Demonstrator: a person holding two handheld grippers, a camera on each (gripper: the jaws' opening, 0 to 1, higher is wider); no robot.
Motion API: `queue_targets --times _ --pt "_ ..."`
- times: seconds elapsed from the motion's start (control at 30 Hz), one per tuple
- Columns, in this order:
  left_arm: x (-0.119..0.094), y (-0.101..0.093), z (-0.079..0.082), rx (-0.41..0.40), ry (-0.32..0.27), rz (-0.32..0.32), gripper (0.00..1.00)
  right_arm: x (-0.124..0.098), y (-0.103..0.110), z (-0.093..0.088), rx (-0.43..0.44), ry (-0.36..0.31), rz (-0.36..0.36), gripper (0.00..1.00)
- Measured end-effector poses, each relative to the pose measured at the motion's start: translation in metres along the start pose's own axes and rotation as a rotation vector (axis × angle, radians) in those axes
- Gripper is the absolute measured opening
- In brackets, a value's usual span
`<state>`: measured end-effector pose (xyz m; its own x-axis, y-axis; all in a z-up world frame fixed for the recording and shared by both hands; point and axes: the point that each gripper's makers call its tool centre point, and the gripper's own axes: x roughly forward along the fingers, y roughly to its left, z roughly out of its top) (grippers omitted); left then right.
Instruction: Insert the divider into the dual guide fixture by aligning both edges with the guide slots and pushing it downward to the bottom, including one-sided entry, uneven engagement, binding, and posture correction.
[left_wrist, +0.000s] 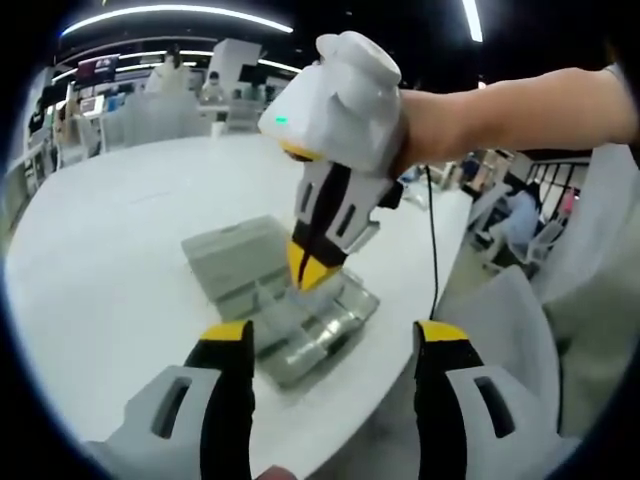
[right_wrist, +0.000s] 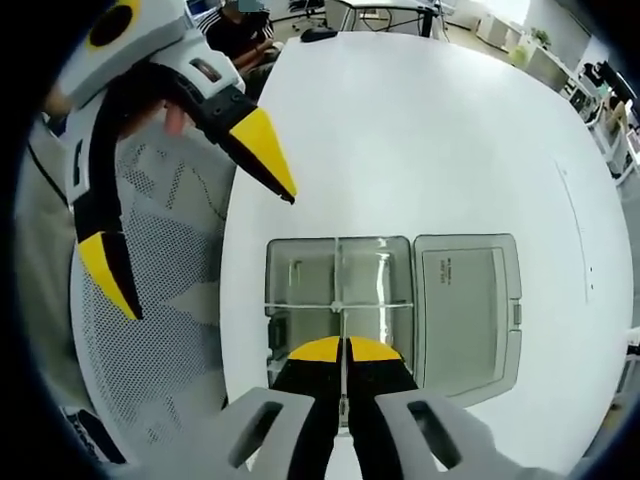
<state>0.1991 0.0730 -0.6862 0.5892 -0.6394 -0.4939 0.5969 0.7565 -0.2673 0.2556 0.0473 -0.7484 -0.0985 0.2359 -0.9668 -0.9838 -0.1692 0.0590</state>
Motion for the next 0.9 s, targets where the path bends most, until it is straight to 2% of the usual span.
queue_targets --times 0.9 --pt "-0.002 0.002 -0.003 -0.007 0.006 0.006 0.63 0.011 0.001 -0.003 -0.008 0.006 -0.001 0.00"
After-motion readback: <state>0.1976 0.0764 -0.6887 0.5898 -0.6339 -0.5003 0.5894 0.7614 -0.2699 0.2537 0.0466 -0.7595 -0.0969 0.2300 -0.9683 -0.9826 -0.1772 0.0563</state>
